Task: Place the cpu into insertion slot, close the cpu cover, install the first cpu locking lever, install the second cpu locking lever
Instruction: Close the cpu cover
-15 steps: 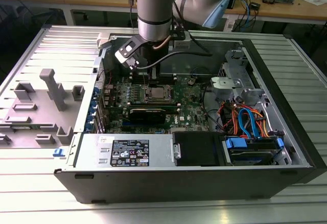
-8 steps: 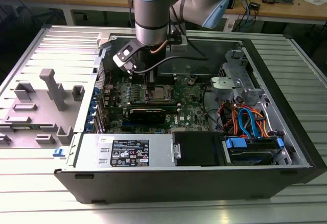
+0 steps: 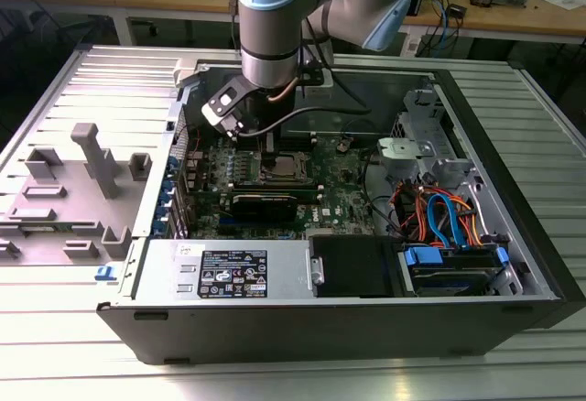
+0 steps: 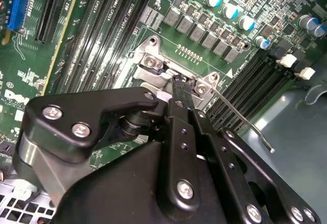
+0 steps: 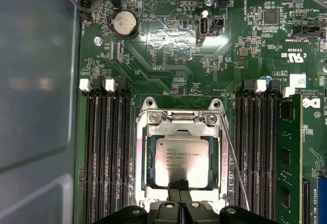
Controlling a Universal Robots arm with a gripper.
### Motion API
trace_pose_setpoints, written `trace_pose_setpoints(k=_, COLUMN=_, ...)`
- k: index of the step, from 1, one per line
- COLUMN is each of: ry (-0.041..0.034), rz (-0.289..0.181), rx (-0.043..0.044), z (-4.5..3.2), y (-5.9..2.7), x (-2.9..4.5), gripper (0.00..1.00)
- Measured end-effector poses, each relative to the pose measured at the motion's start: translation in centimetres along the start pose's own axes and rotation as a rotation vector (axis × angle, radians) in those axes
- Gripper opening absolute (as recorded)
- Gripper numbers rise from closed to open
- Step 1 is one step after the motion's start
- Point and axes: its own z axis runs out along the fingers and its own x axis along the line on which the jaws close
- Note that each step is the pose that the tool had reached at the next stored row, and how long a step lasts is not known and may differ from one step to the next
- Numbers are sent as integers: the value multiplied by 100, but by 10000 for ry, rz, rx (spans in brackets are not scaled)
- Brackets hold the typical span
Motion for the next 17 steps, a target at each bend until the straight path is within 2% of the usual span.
trace_pose_setpoints(k=8, ry=0, rz=0, rx=0, z=20, y=-6, x=0, gripper=11)
trace_pose_setpoints(k=9, ry=2, rz=1, rx=-1, z=-7, y=-5, x=1, gripper=11)
trace_pose_setpoints(k=10, ry=1, rz=1, rx=0, z=-65, y=-5, x=2, gripper=11)
trace_pose_setpoints(k=12, ry=3, rz=-1, rx=-2, z=-83, y=-3, x=3, gripper=11)
trace_pose_setpoints(k=15, ry=2, rz=1, rx=-1, z=-83, y=66, x=1, gripper=11)
trace_pose_setpoints(k=17, ry=2, rz=1, rx=2, z=-81, y=177, x=-2, gripper=11)
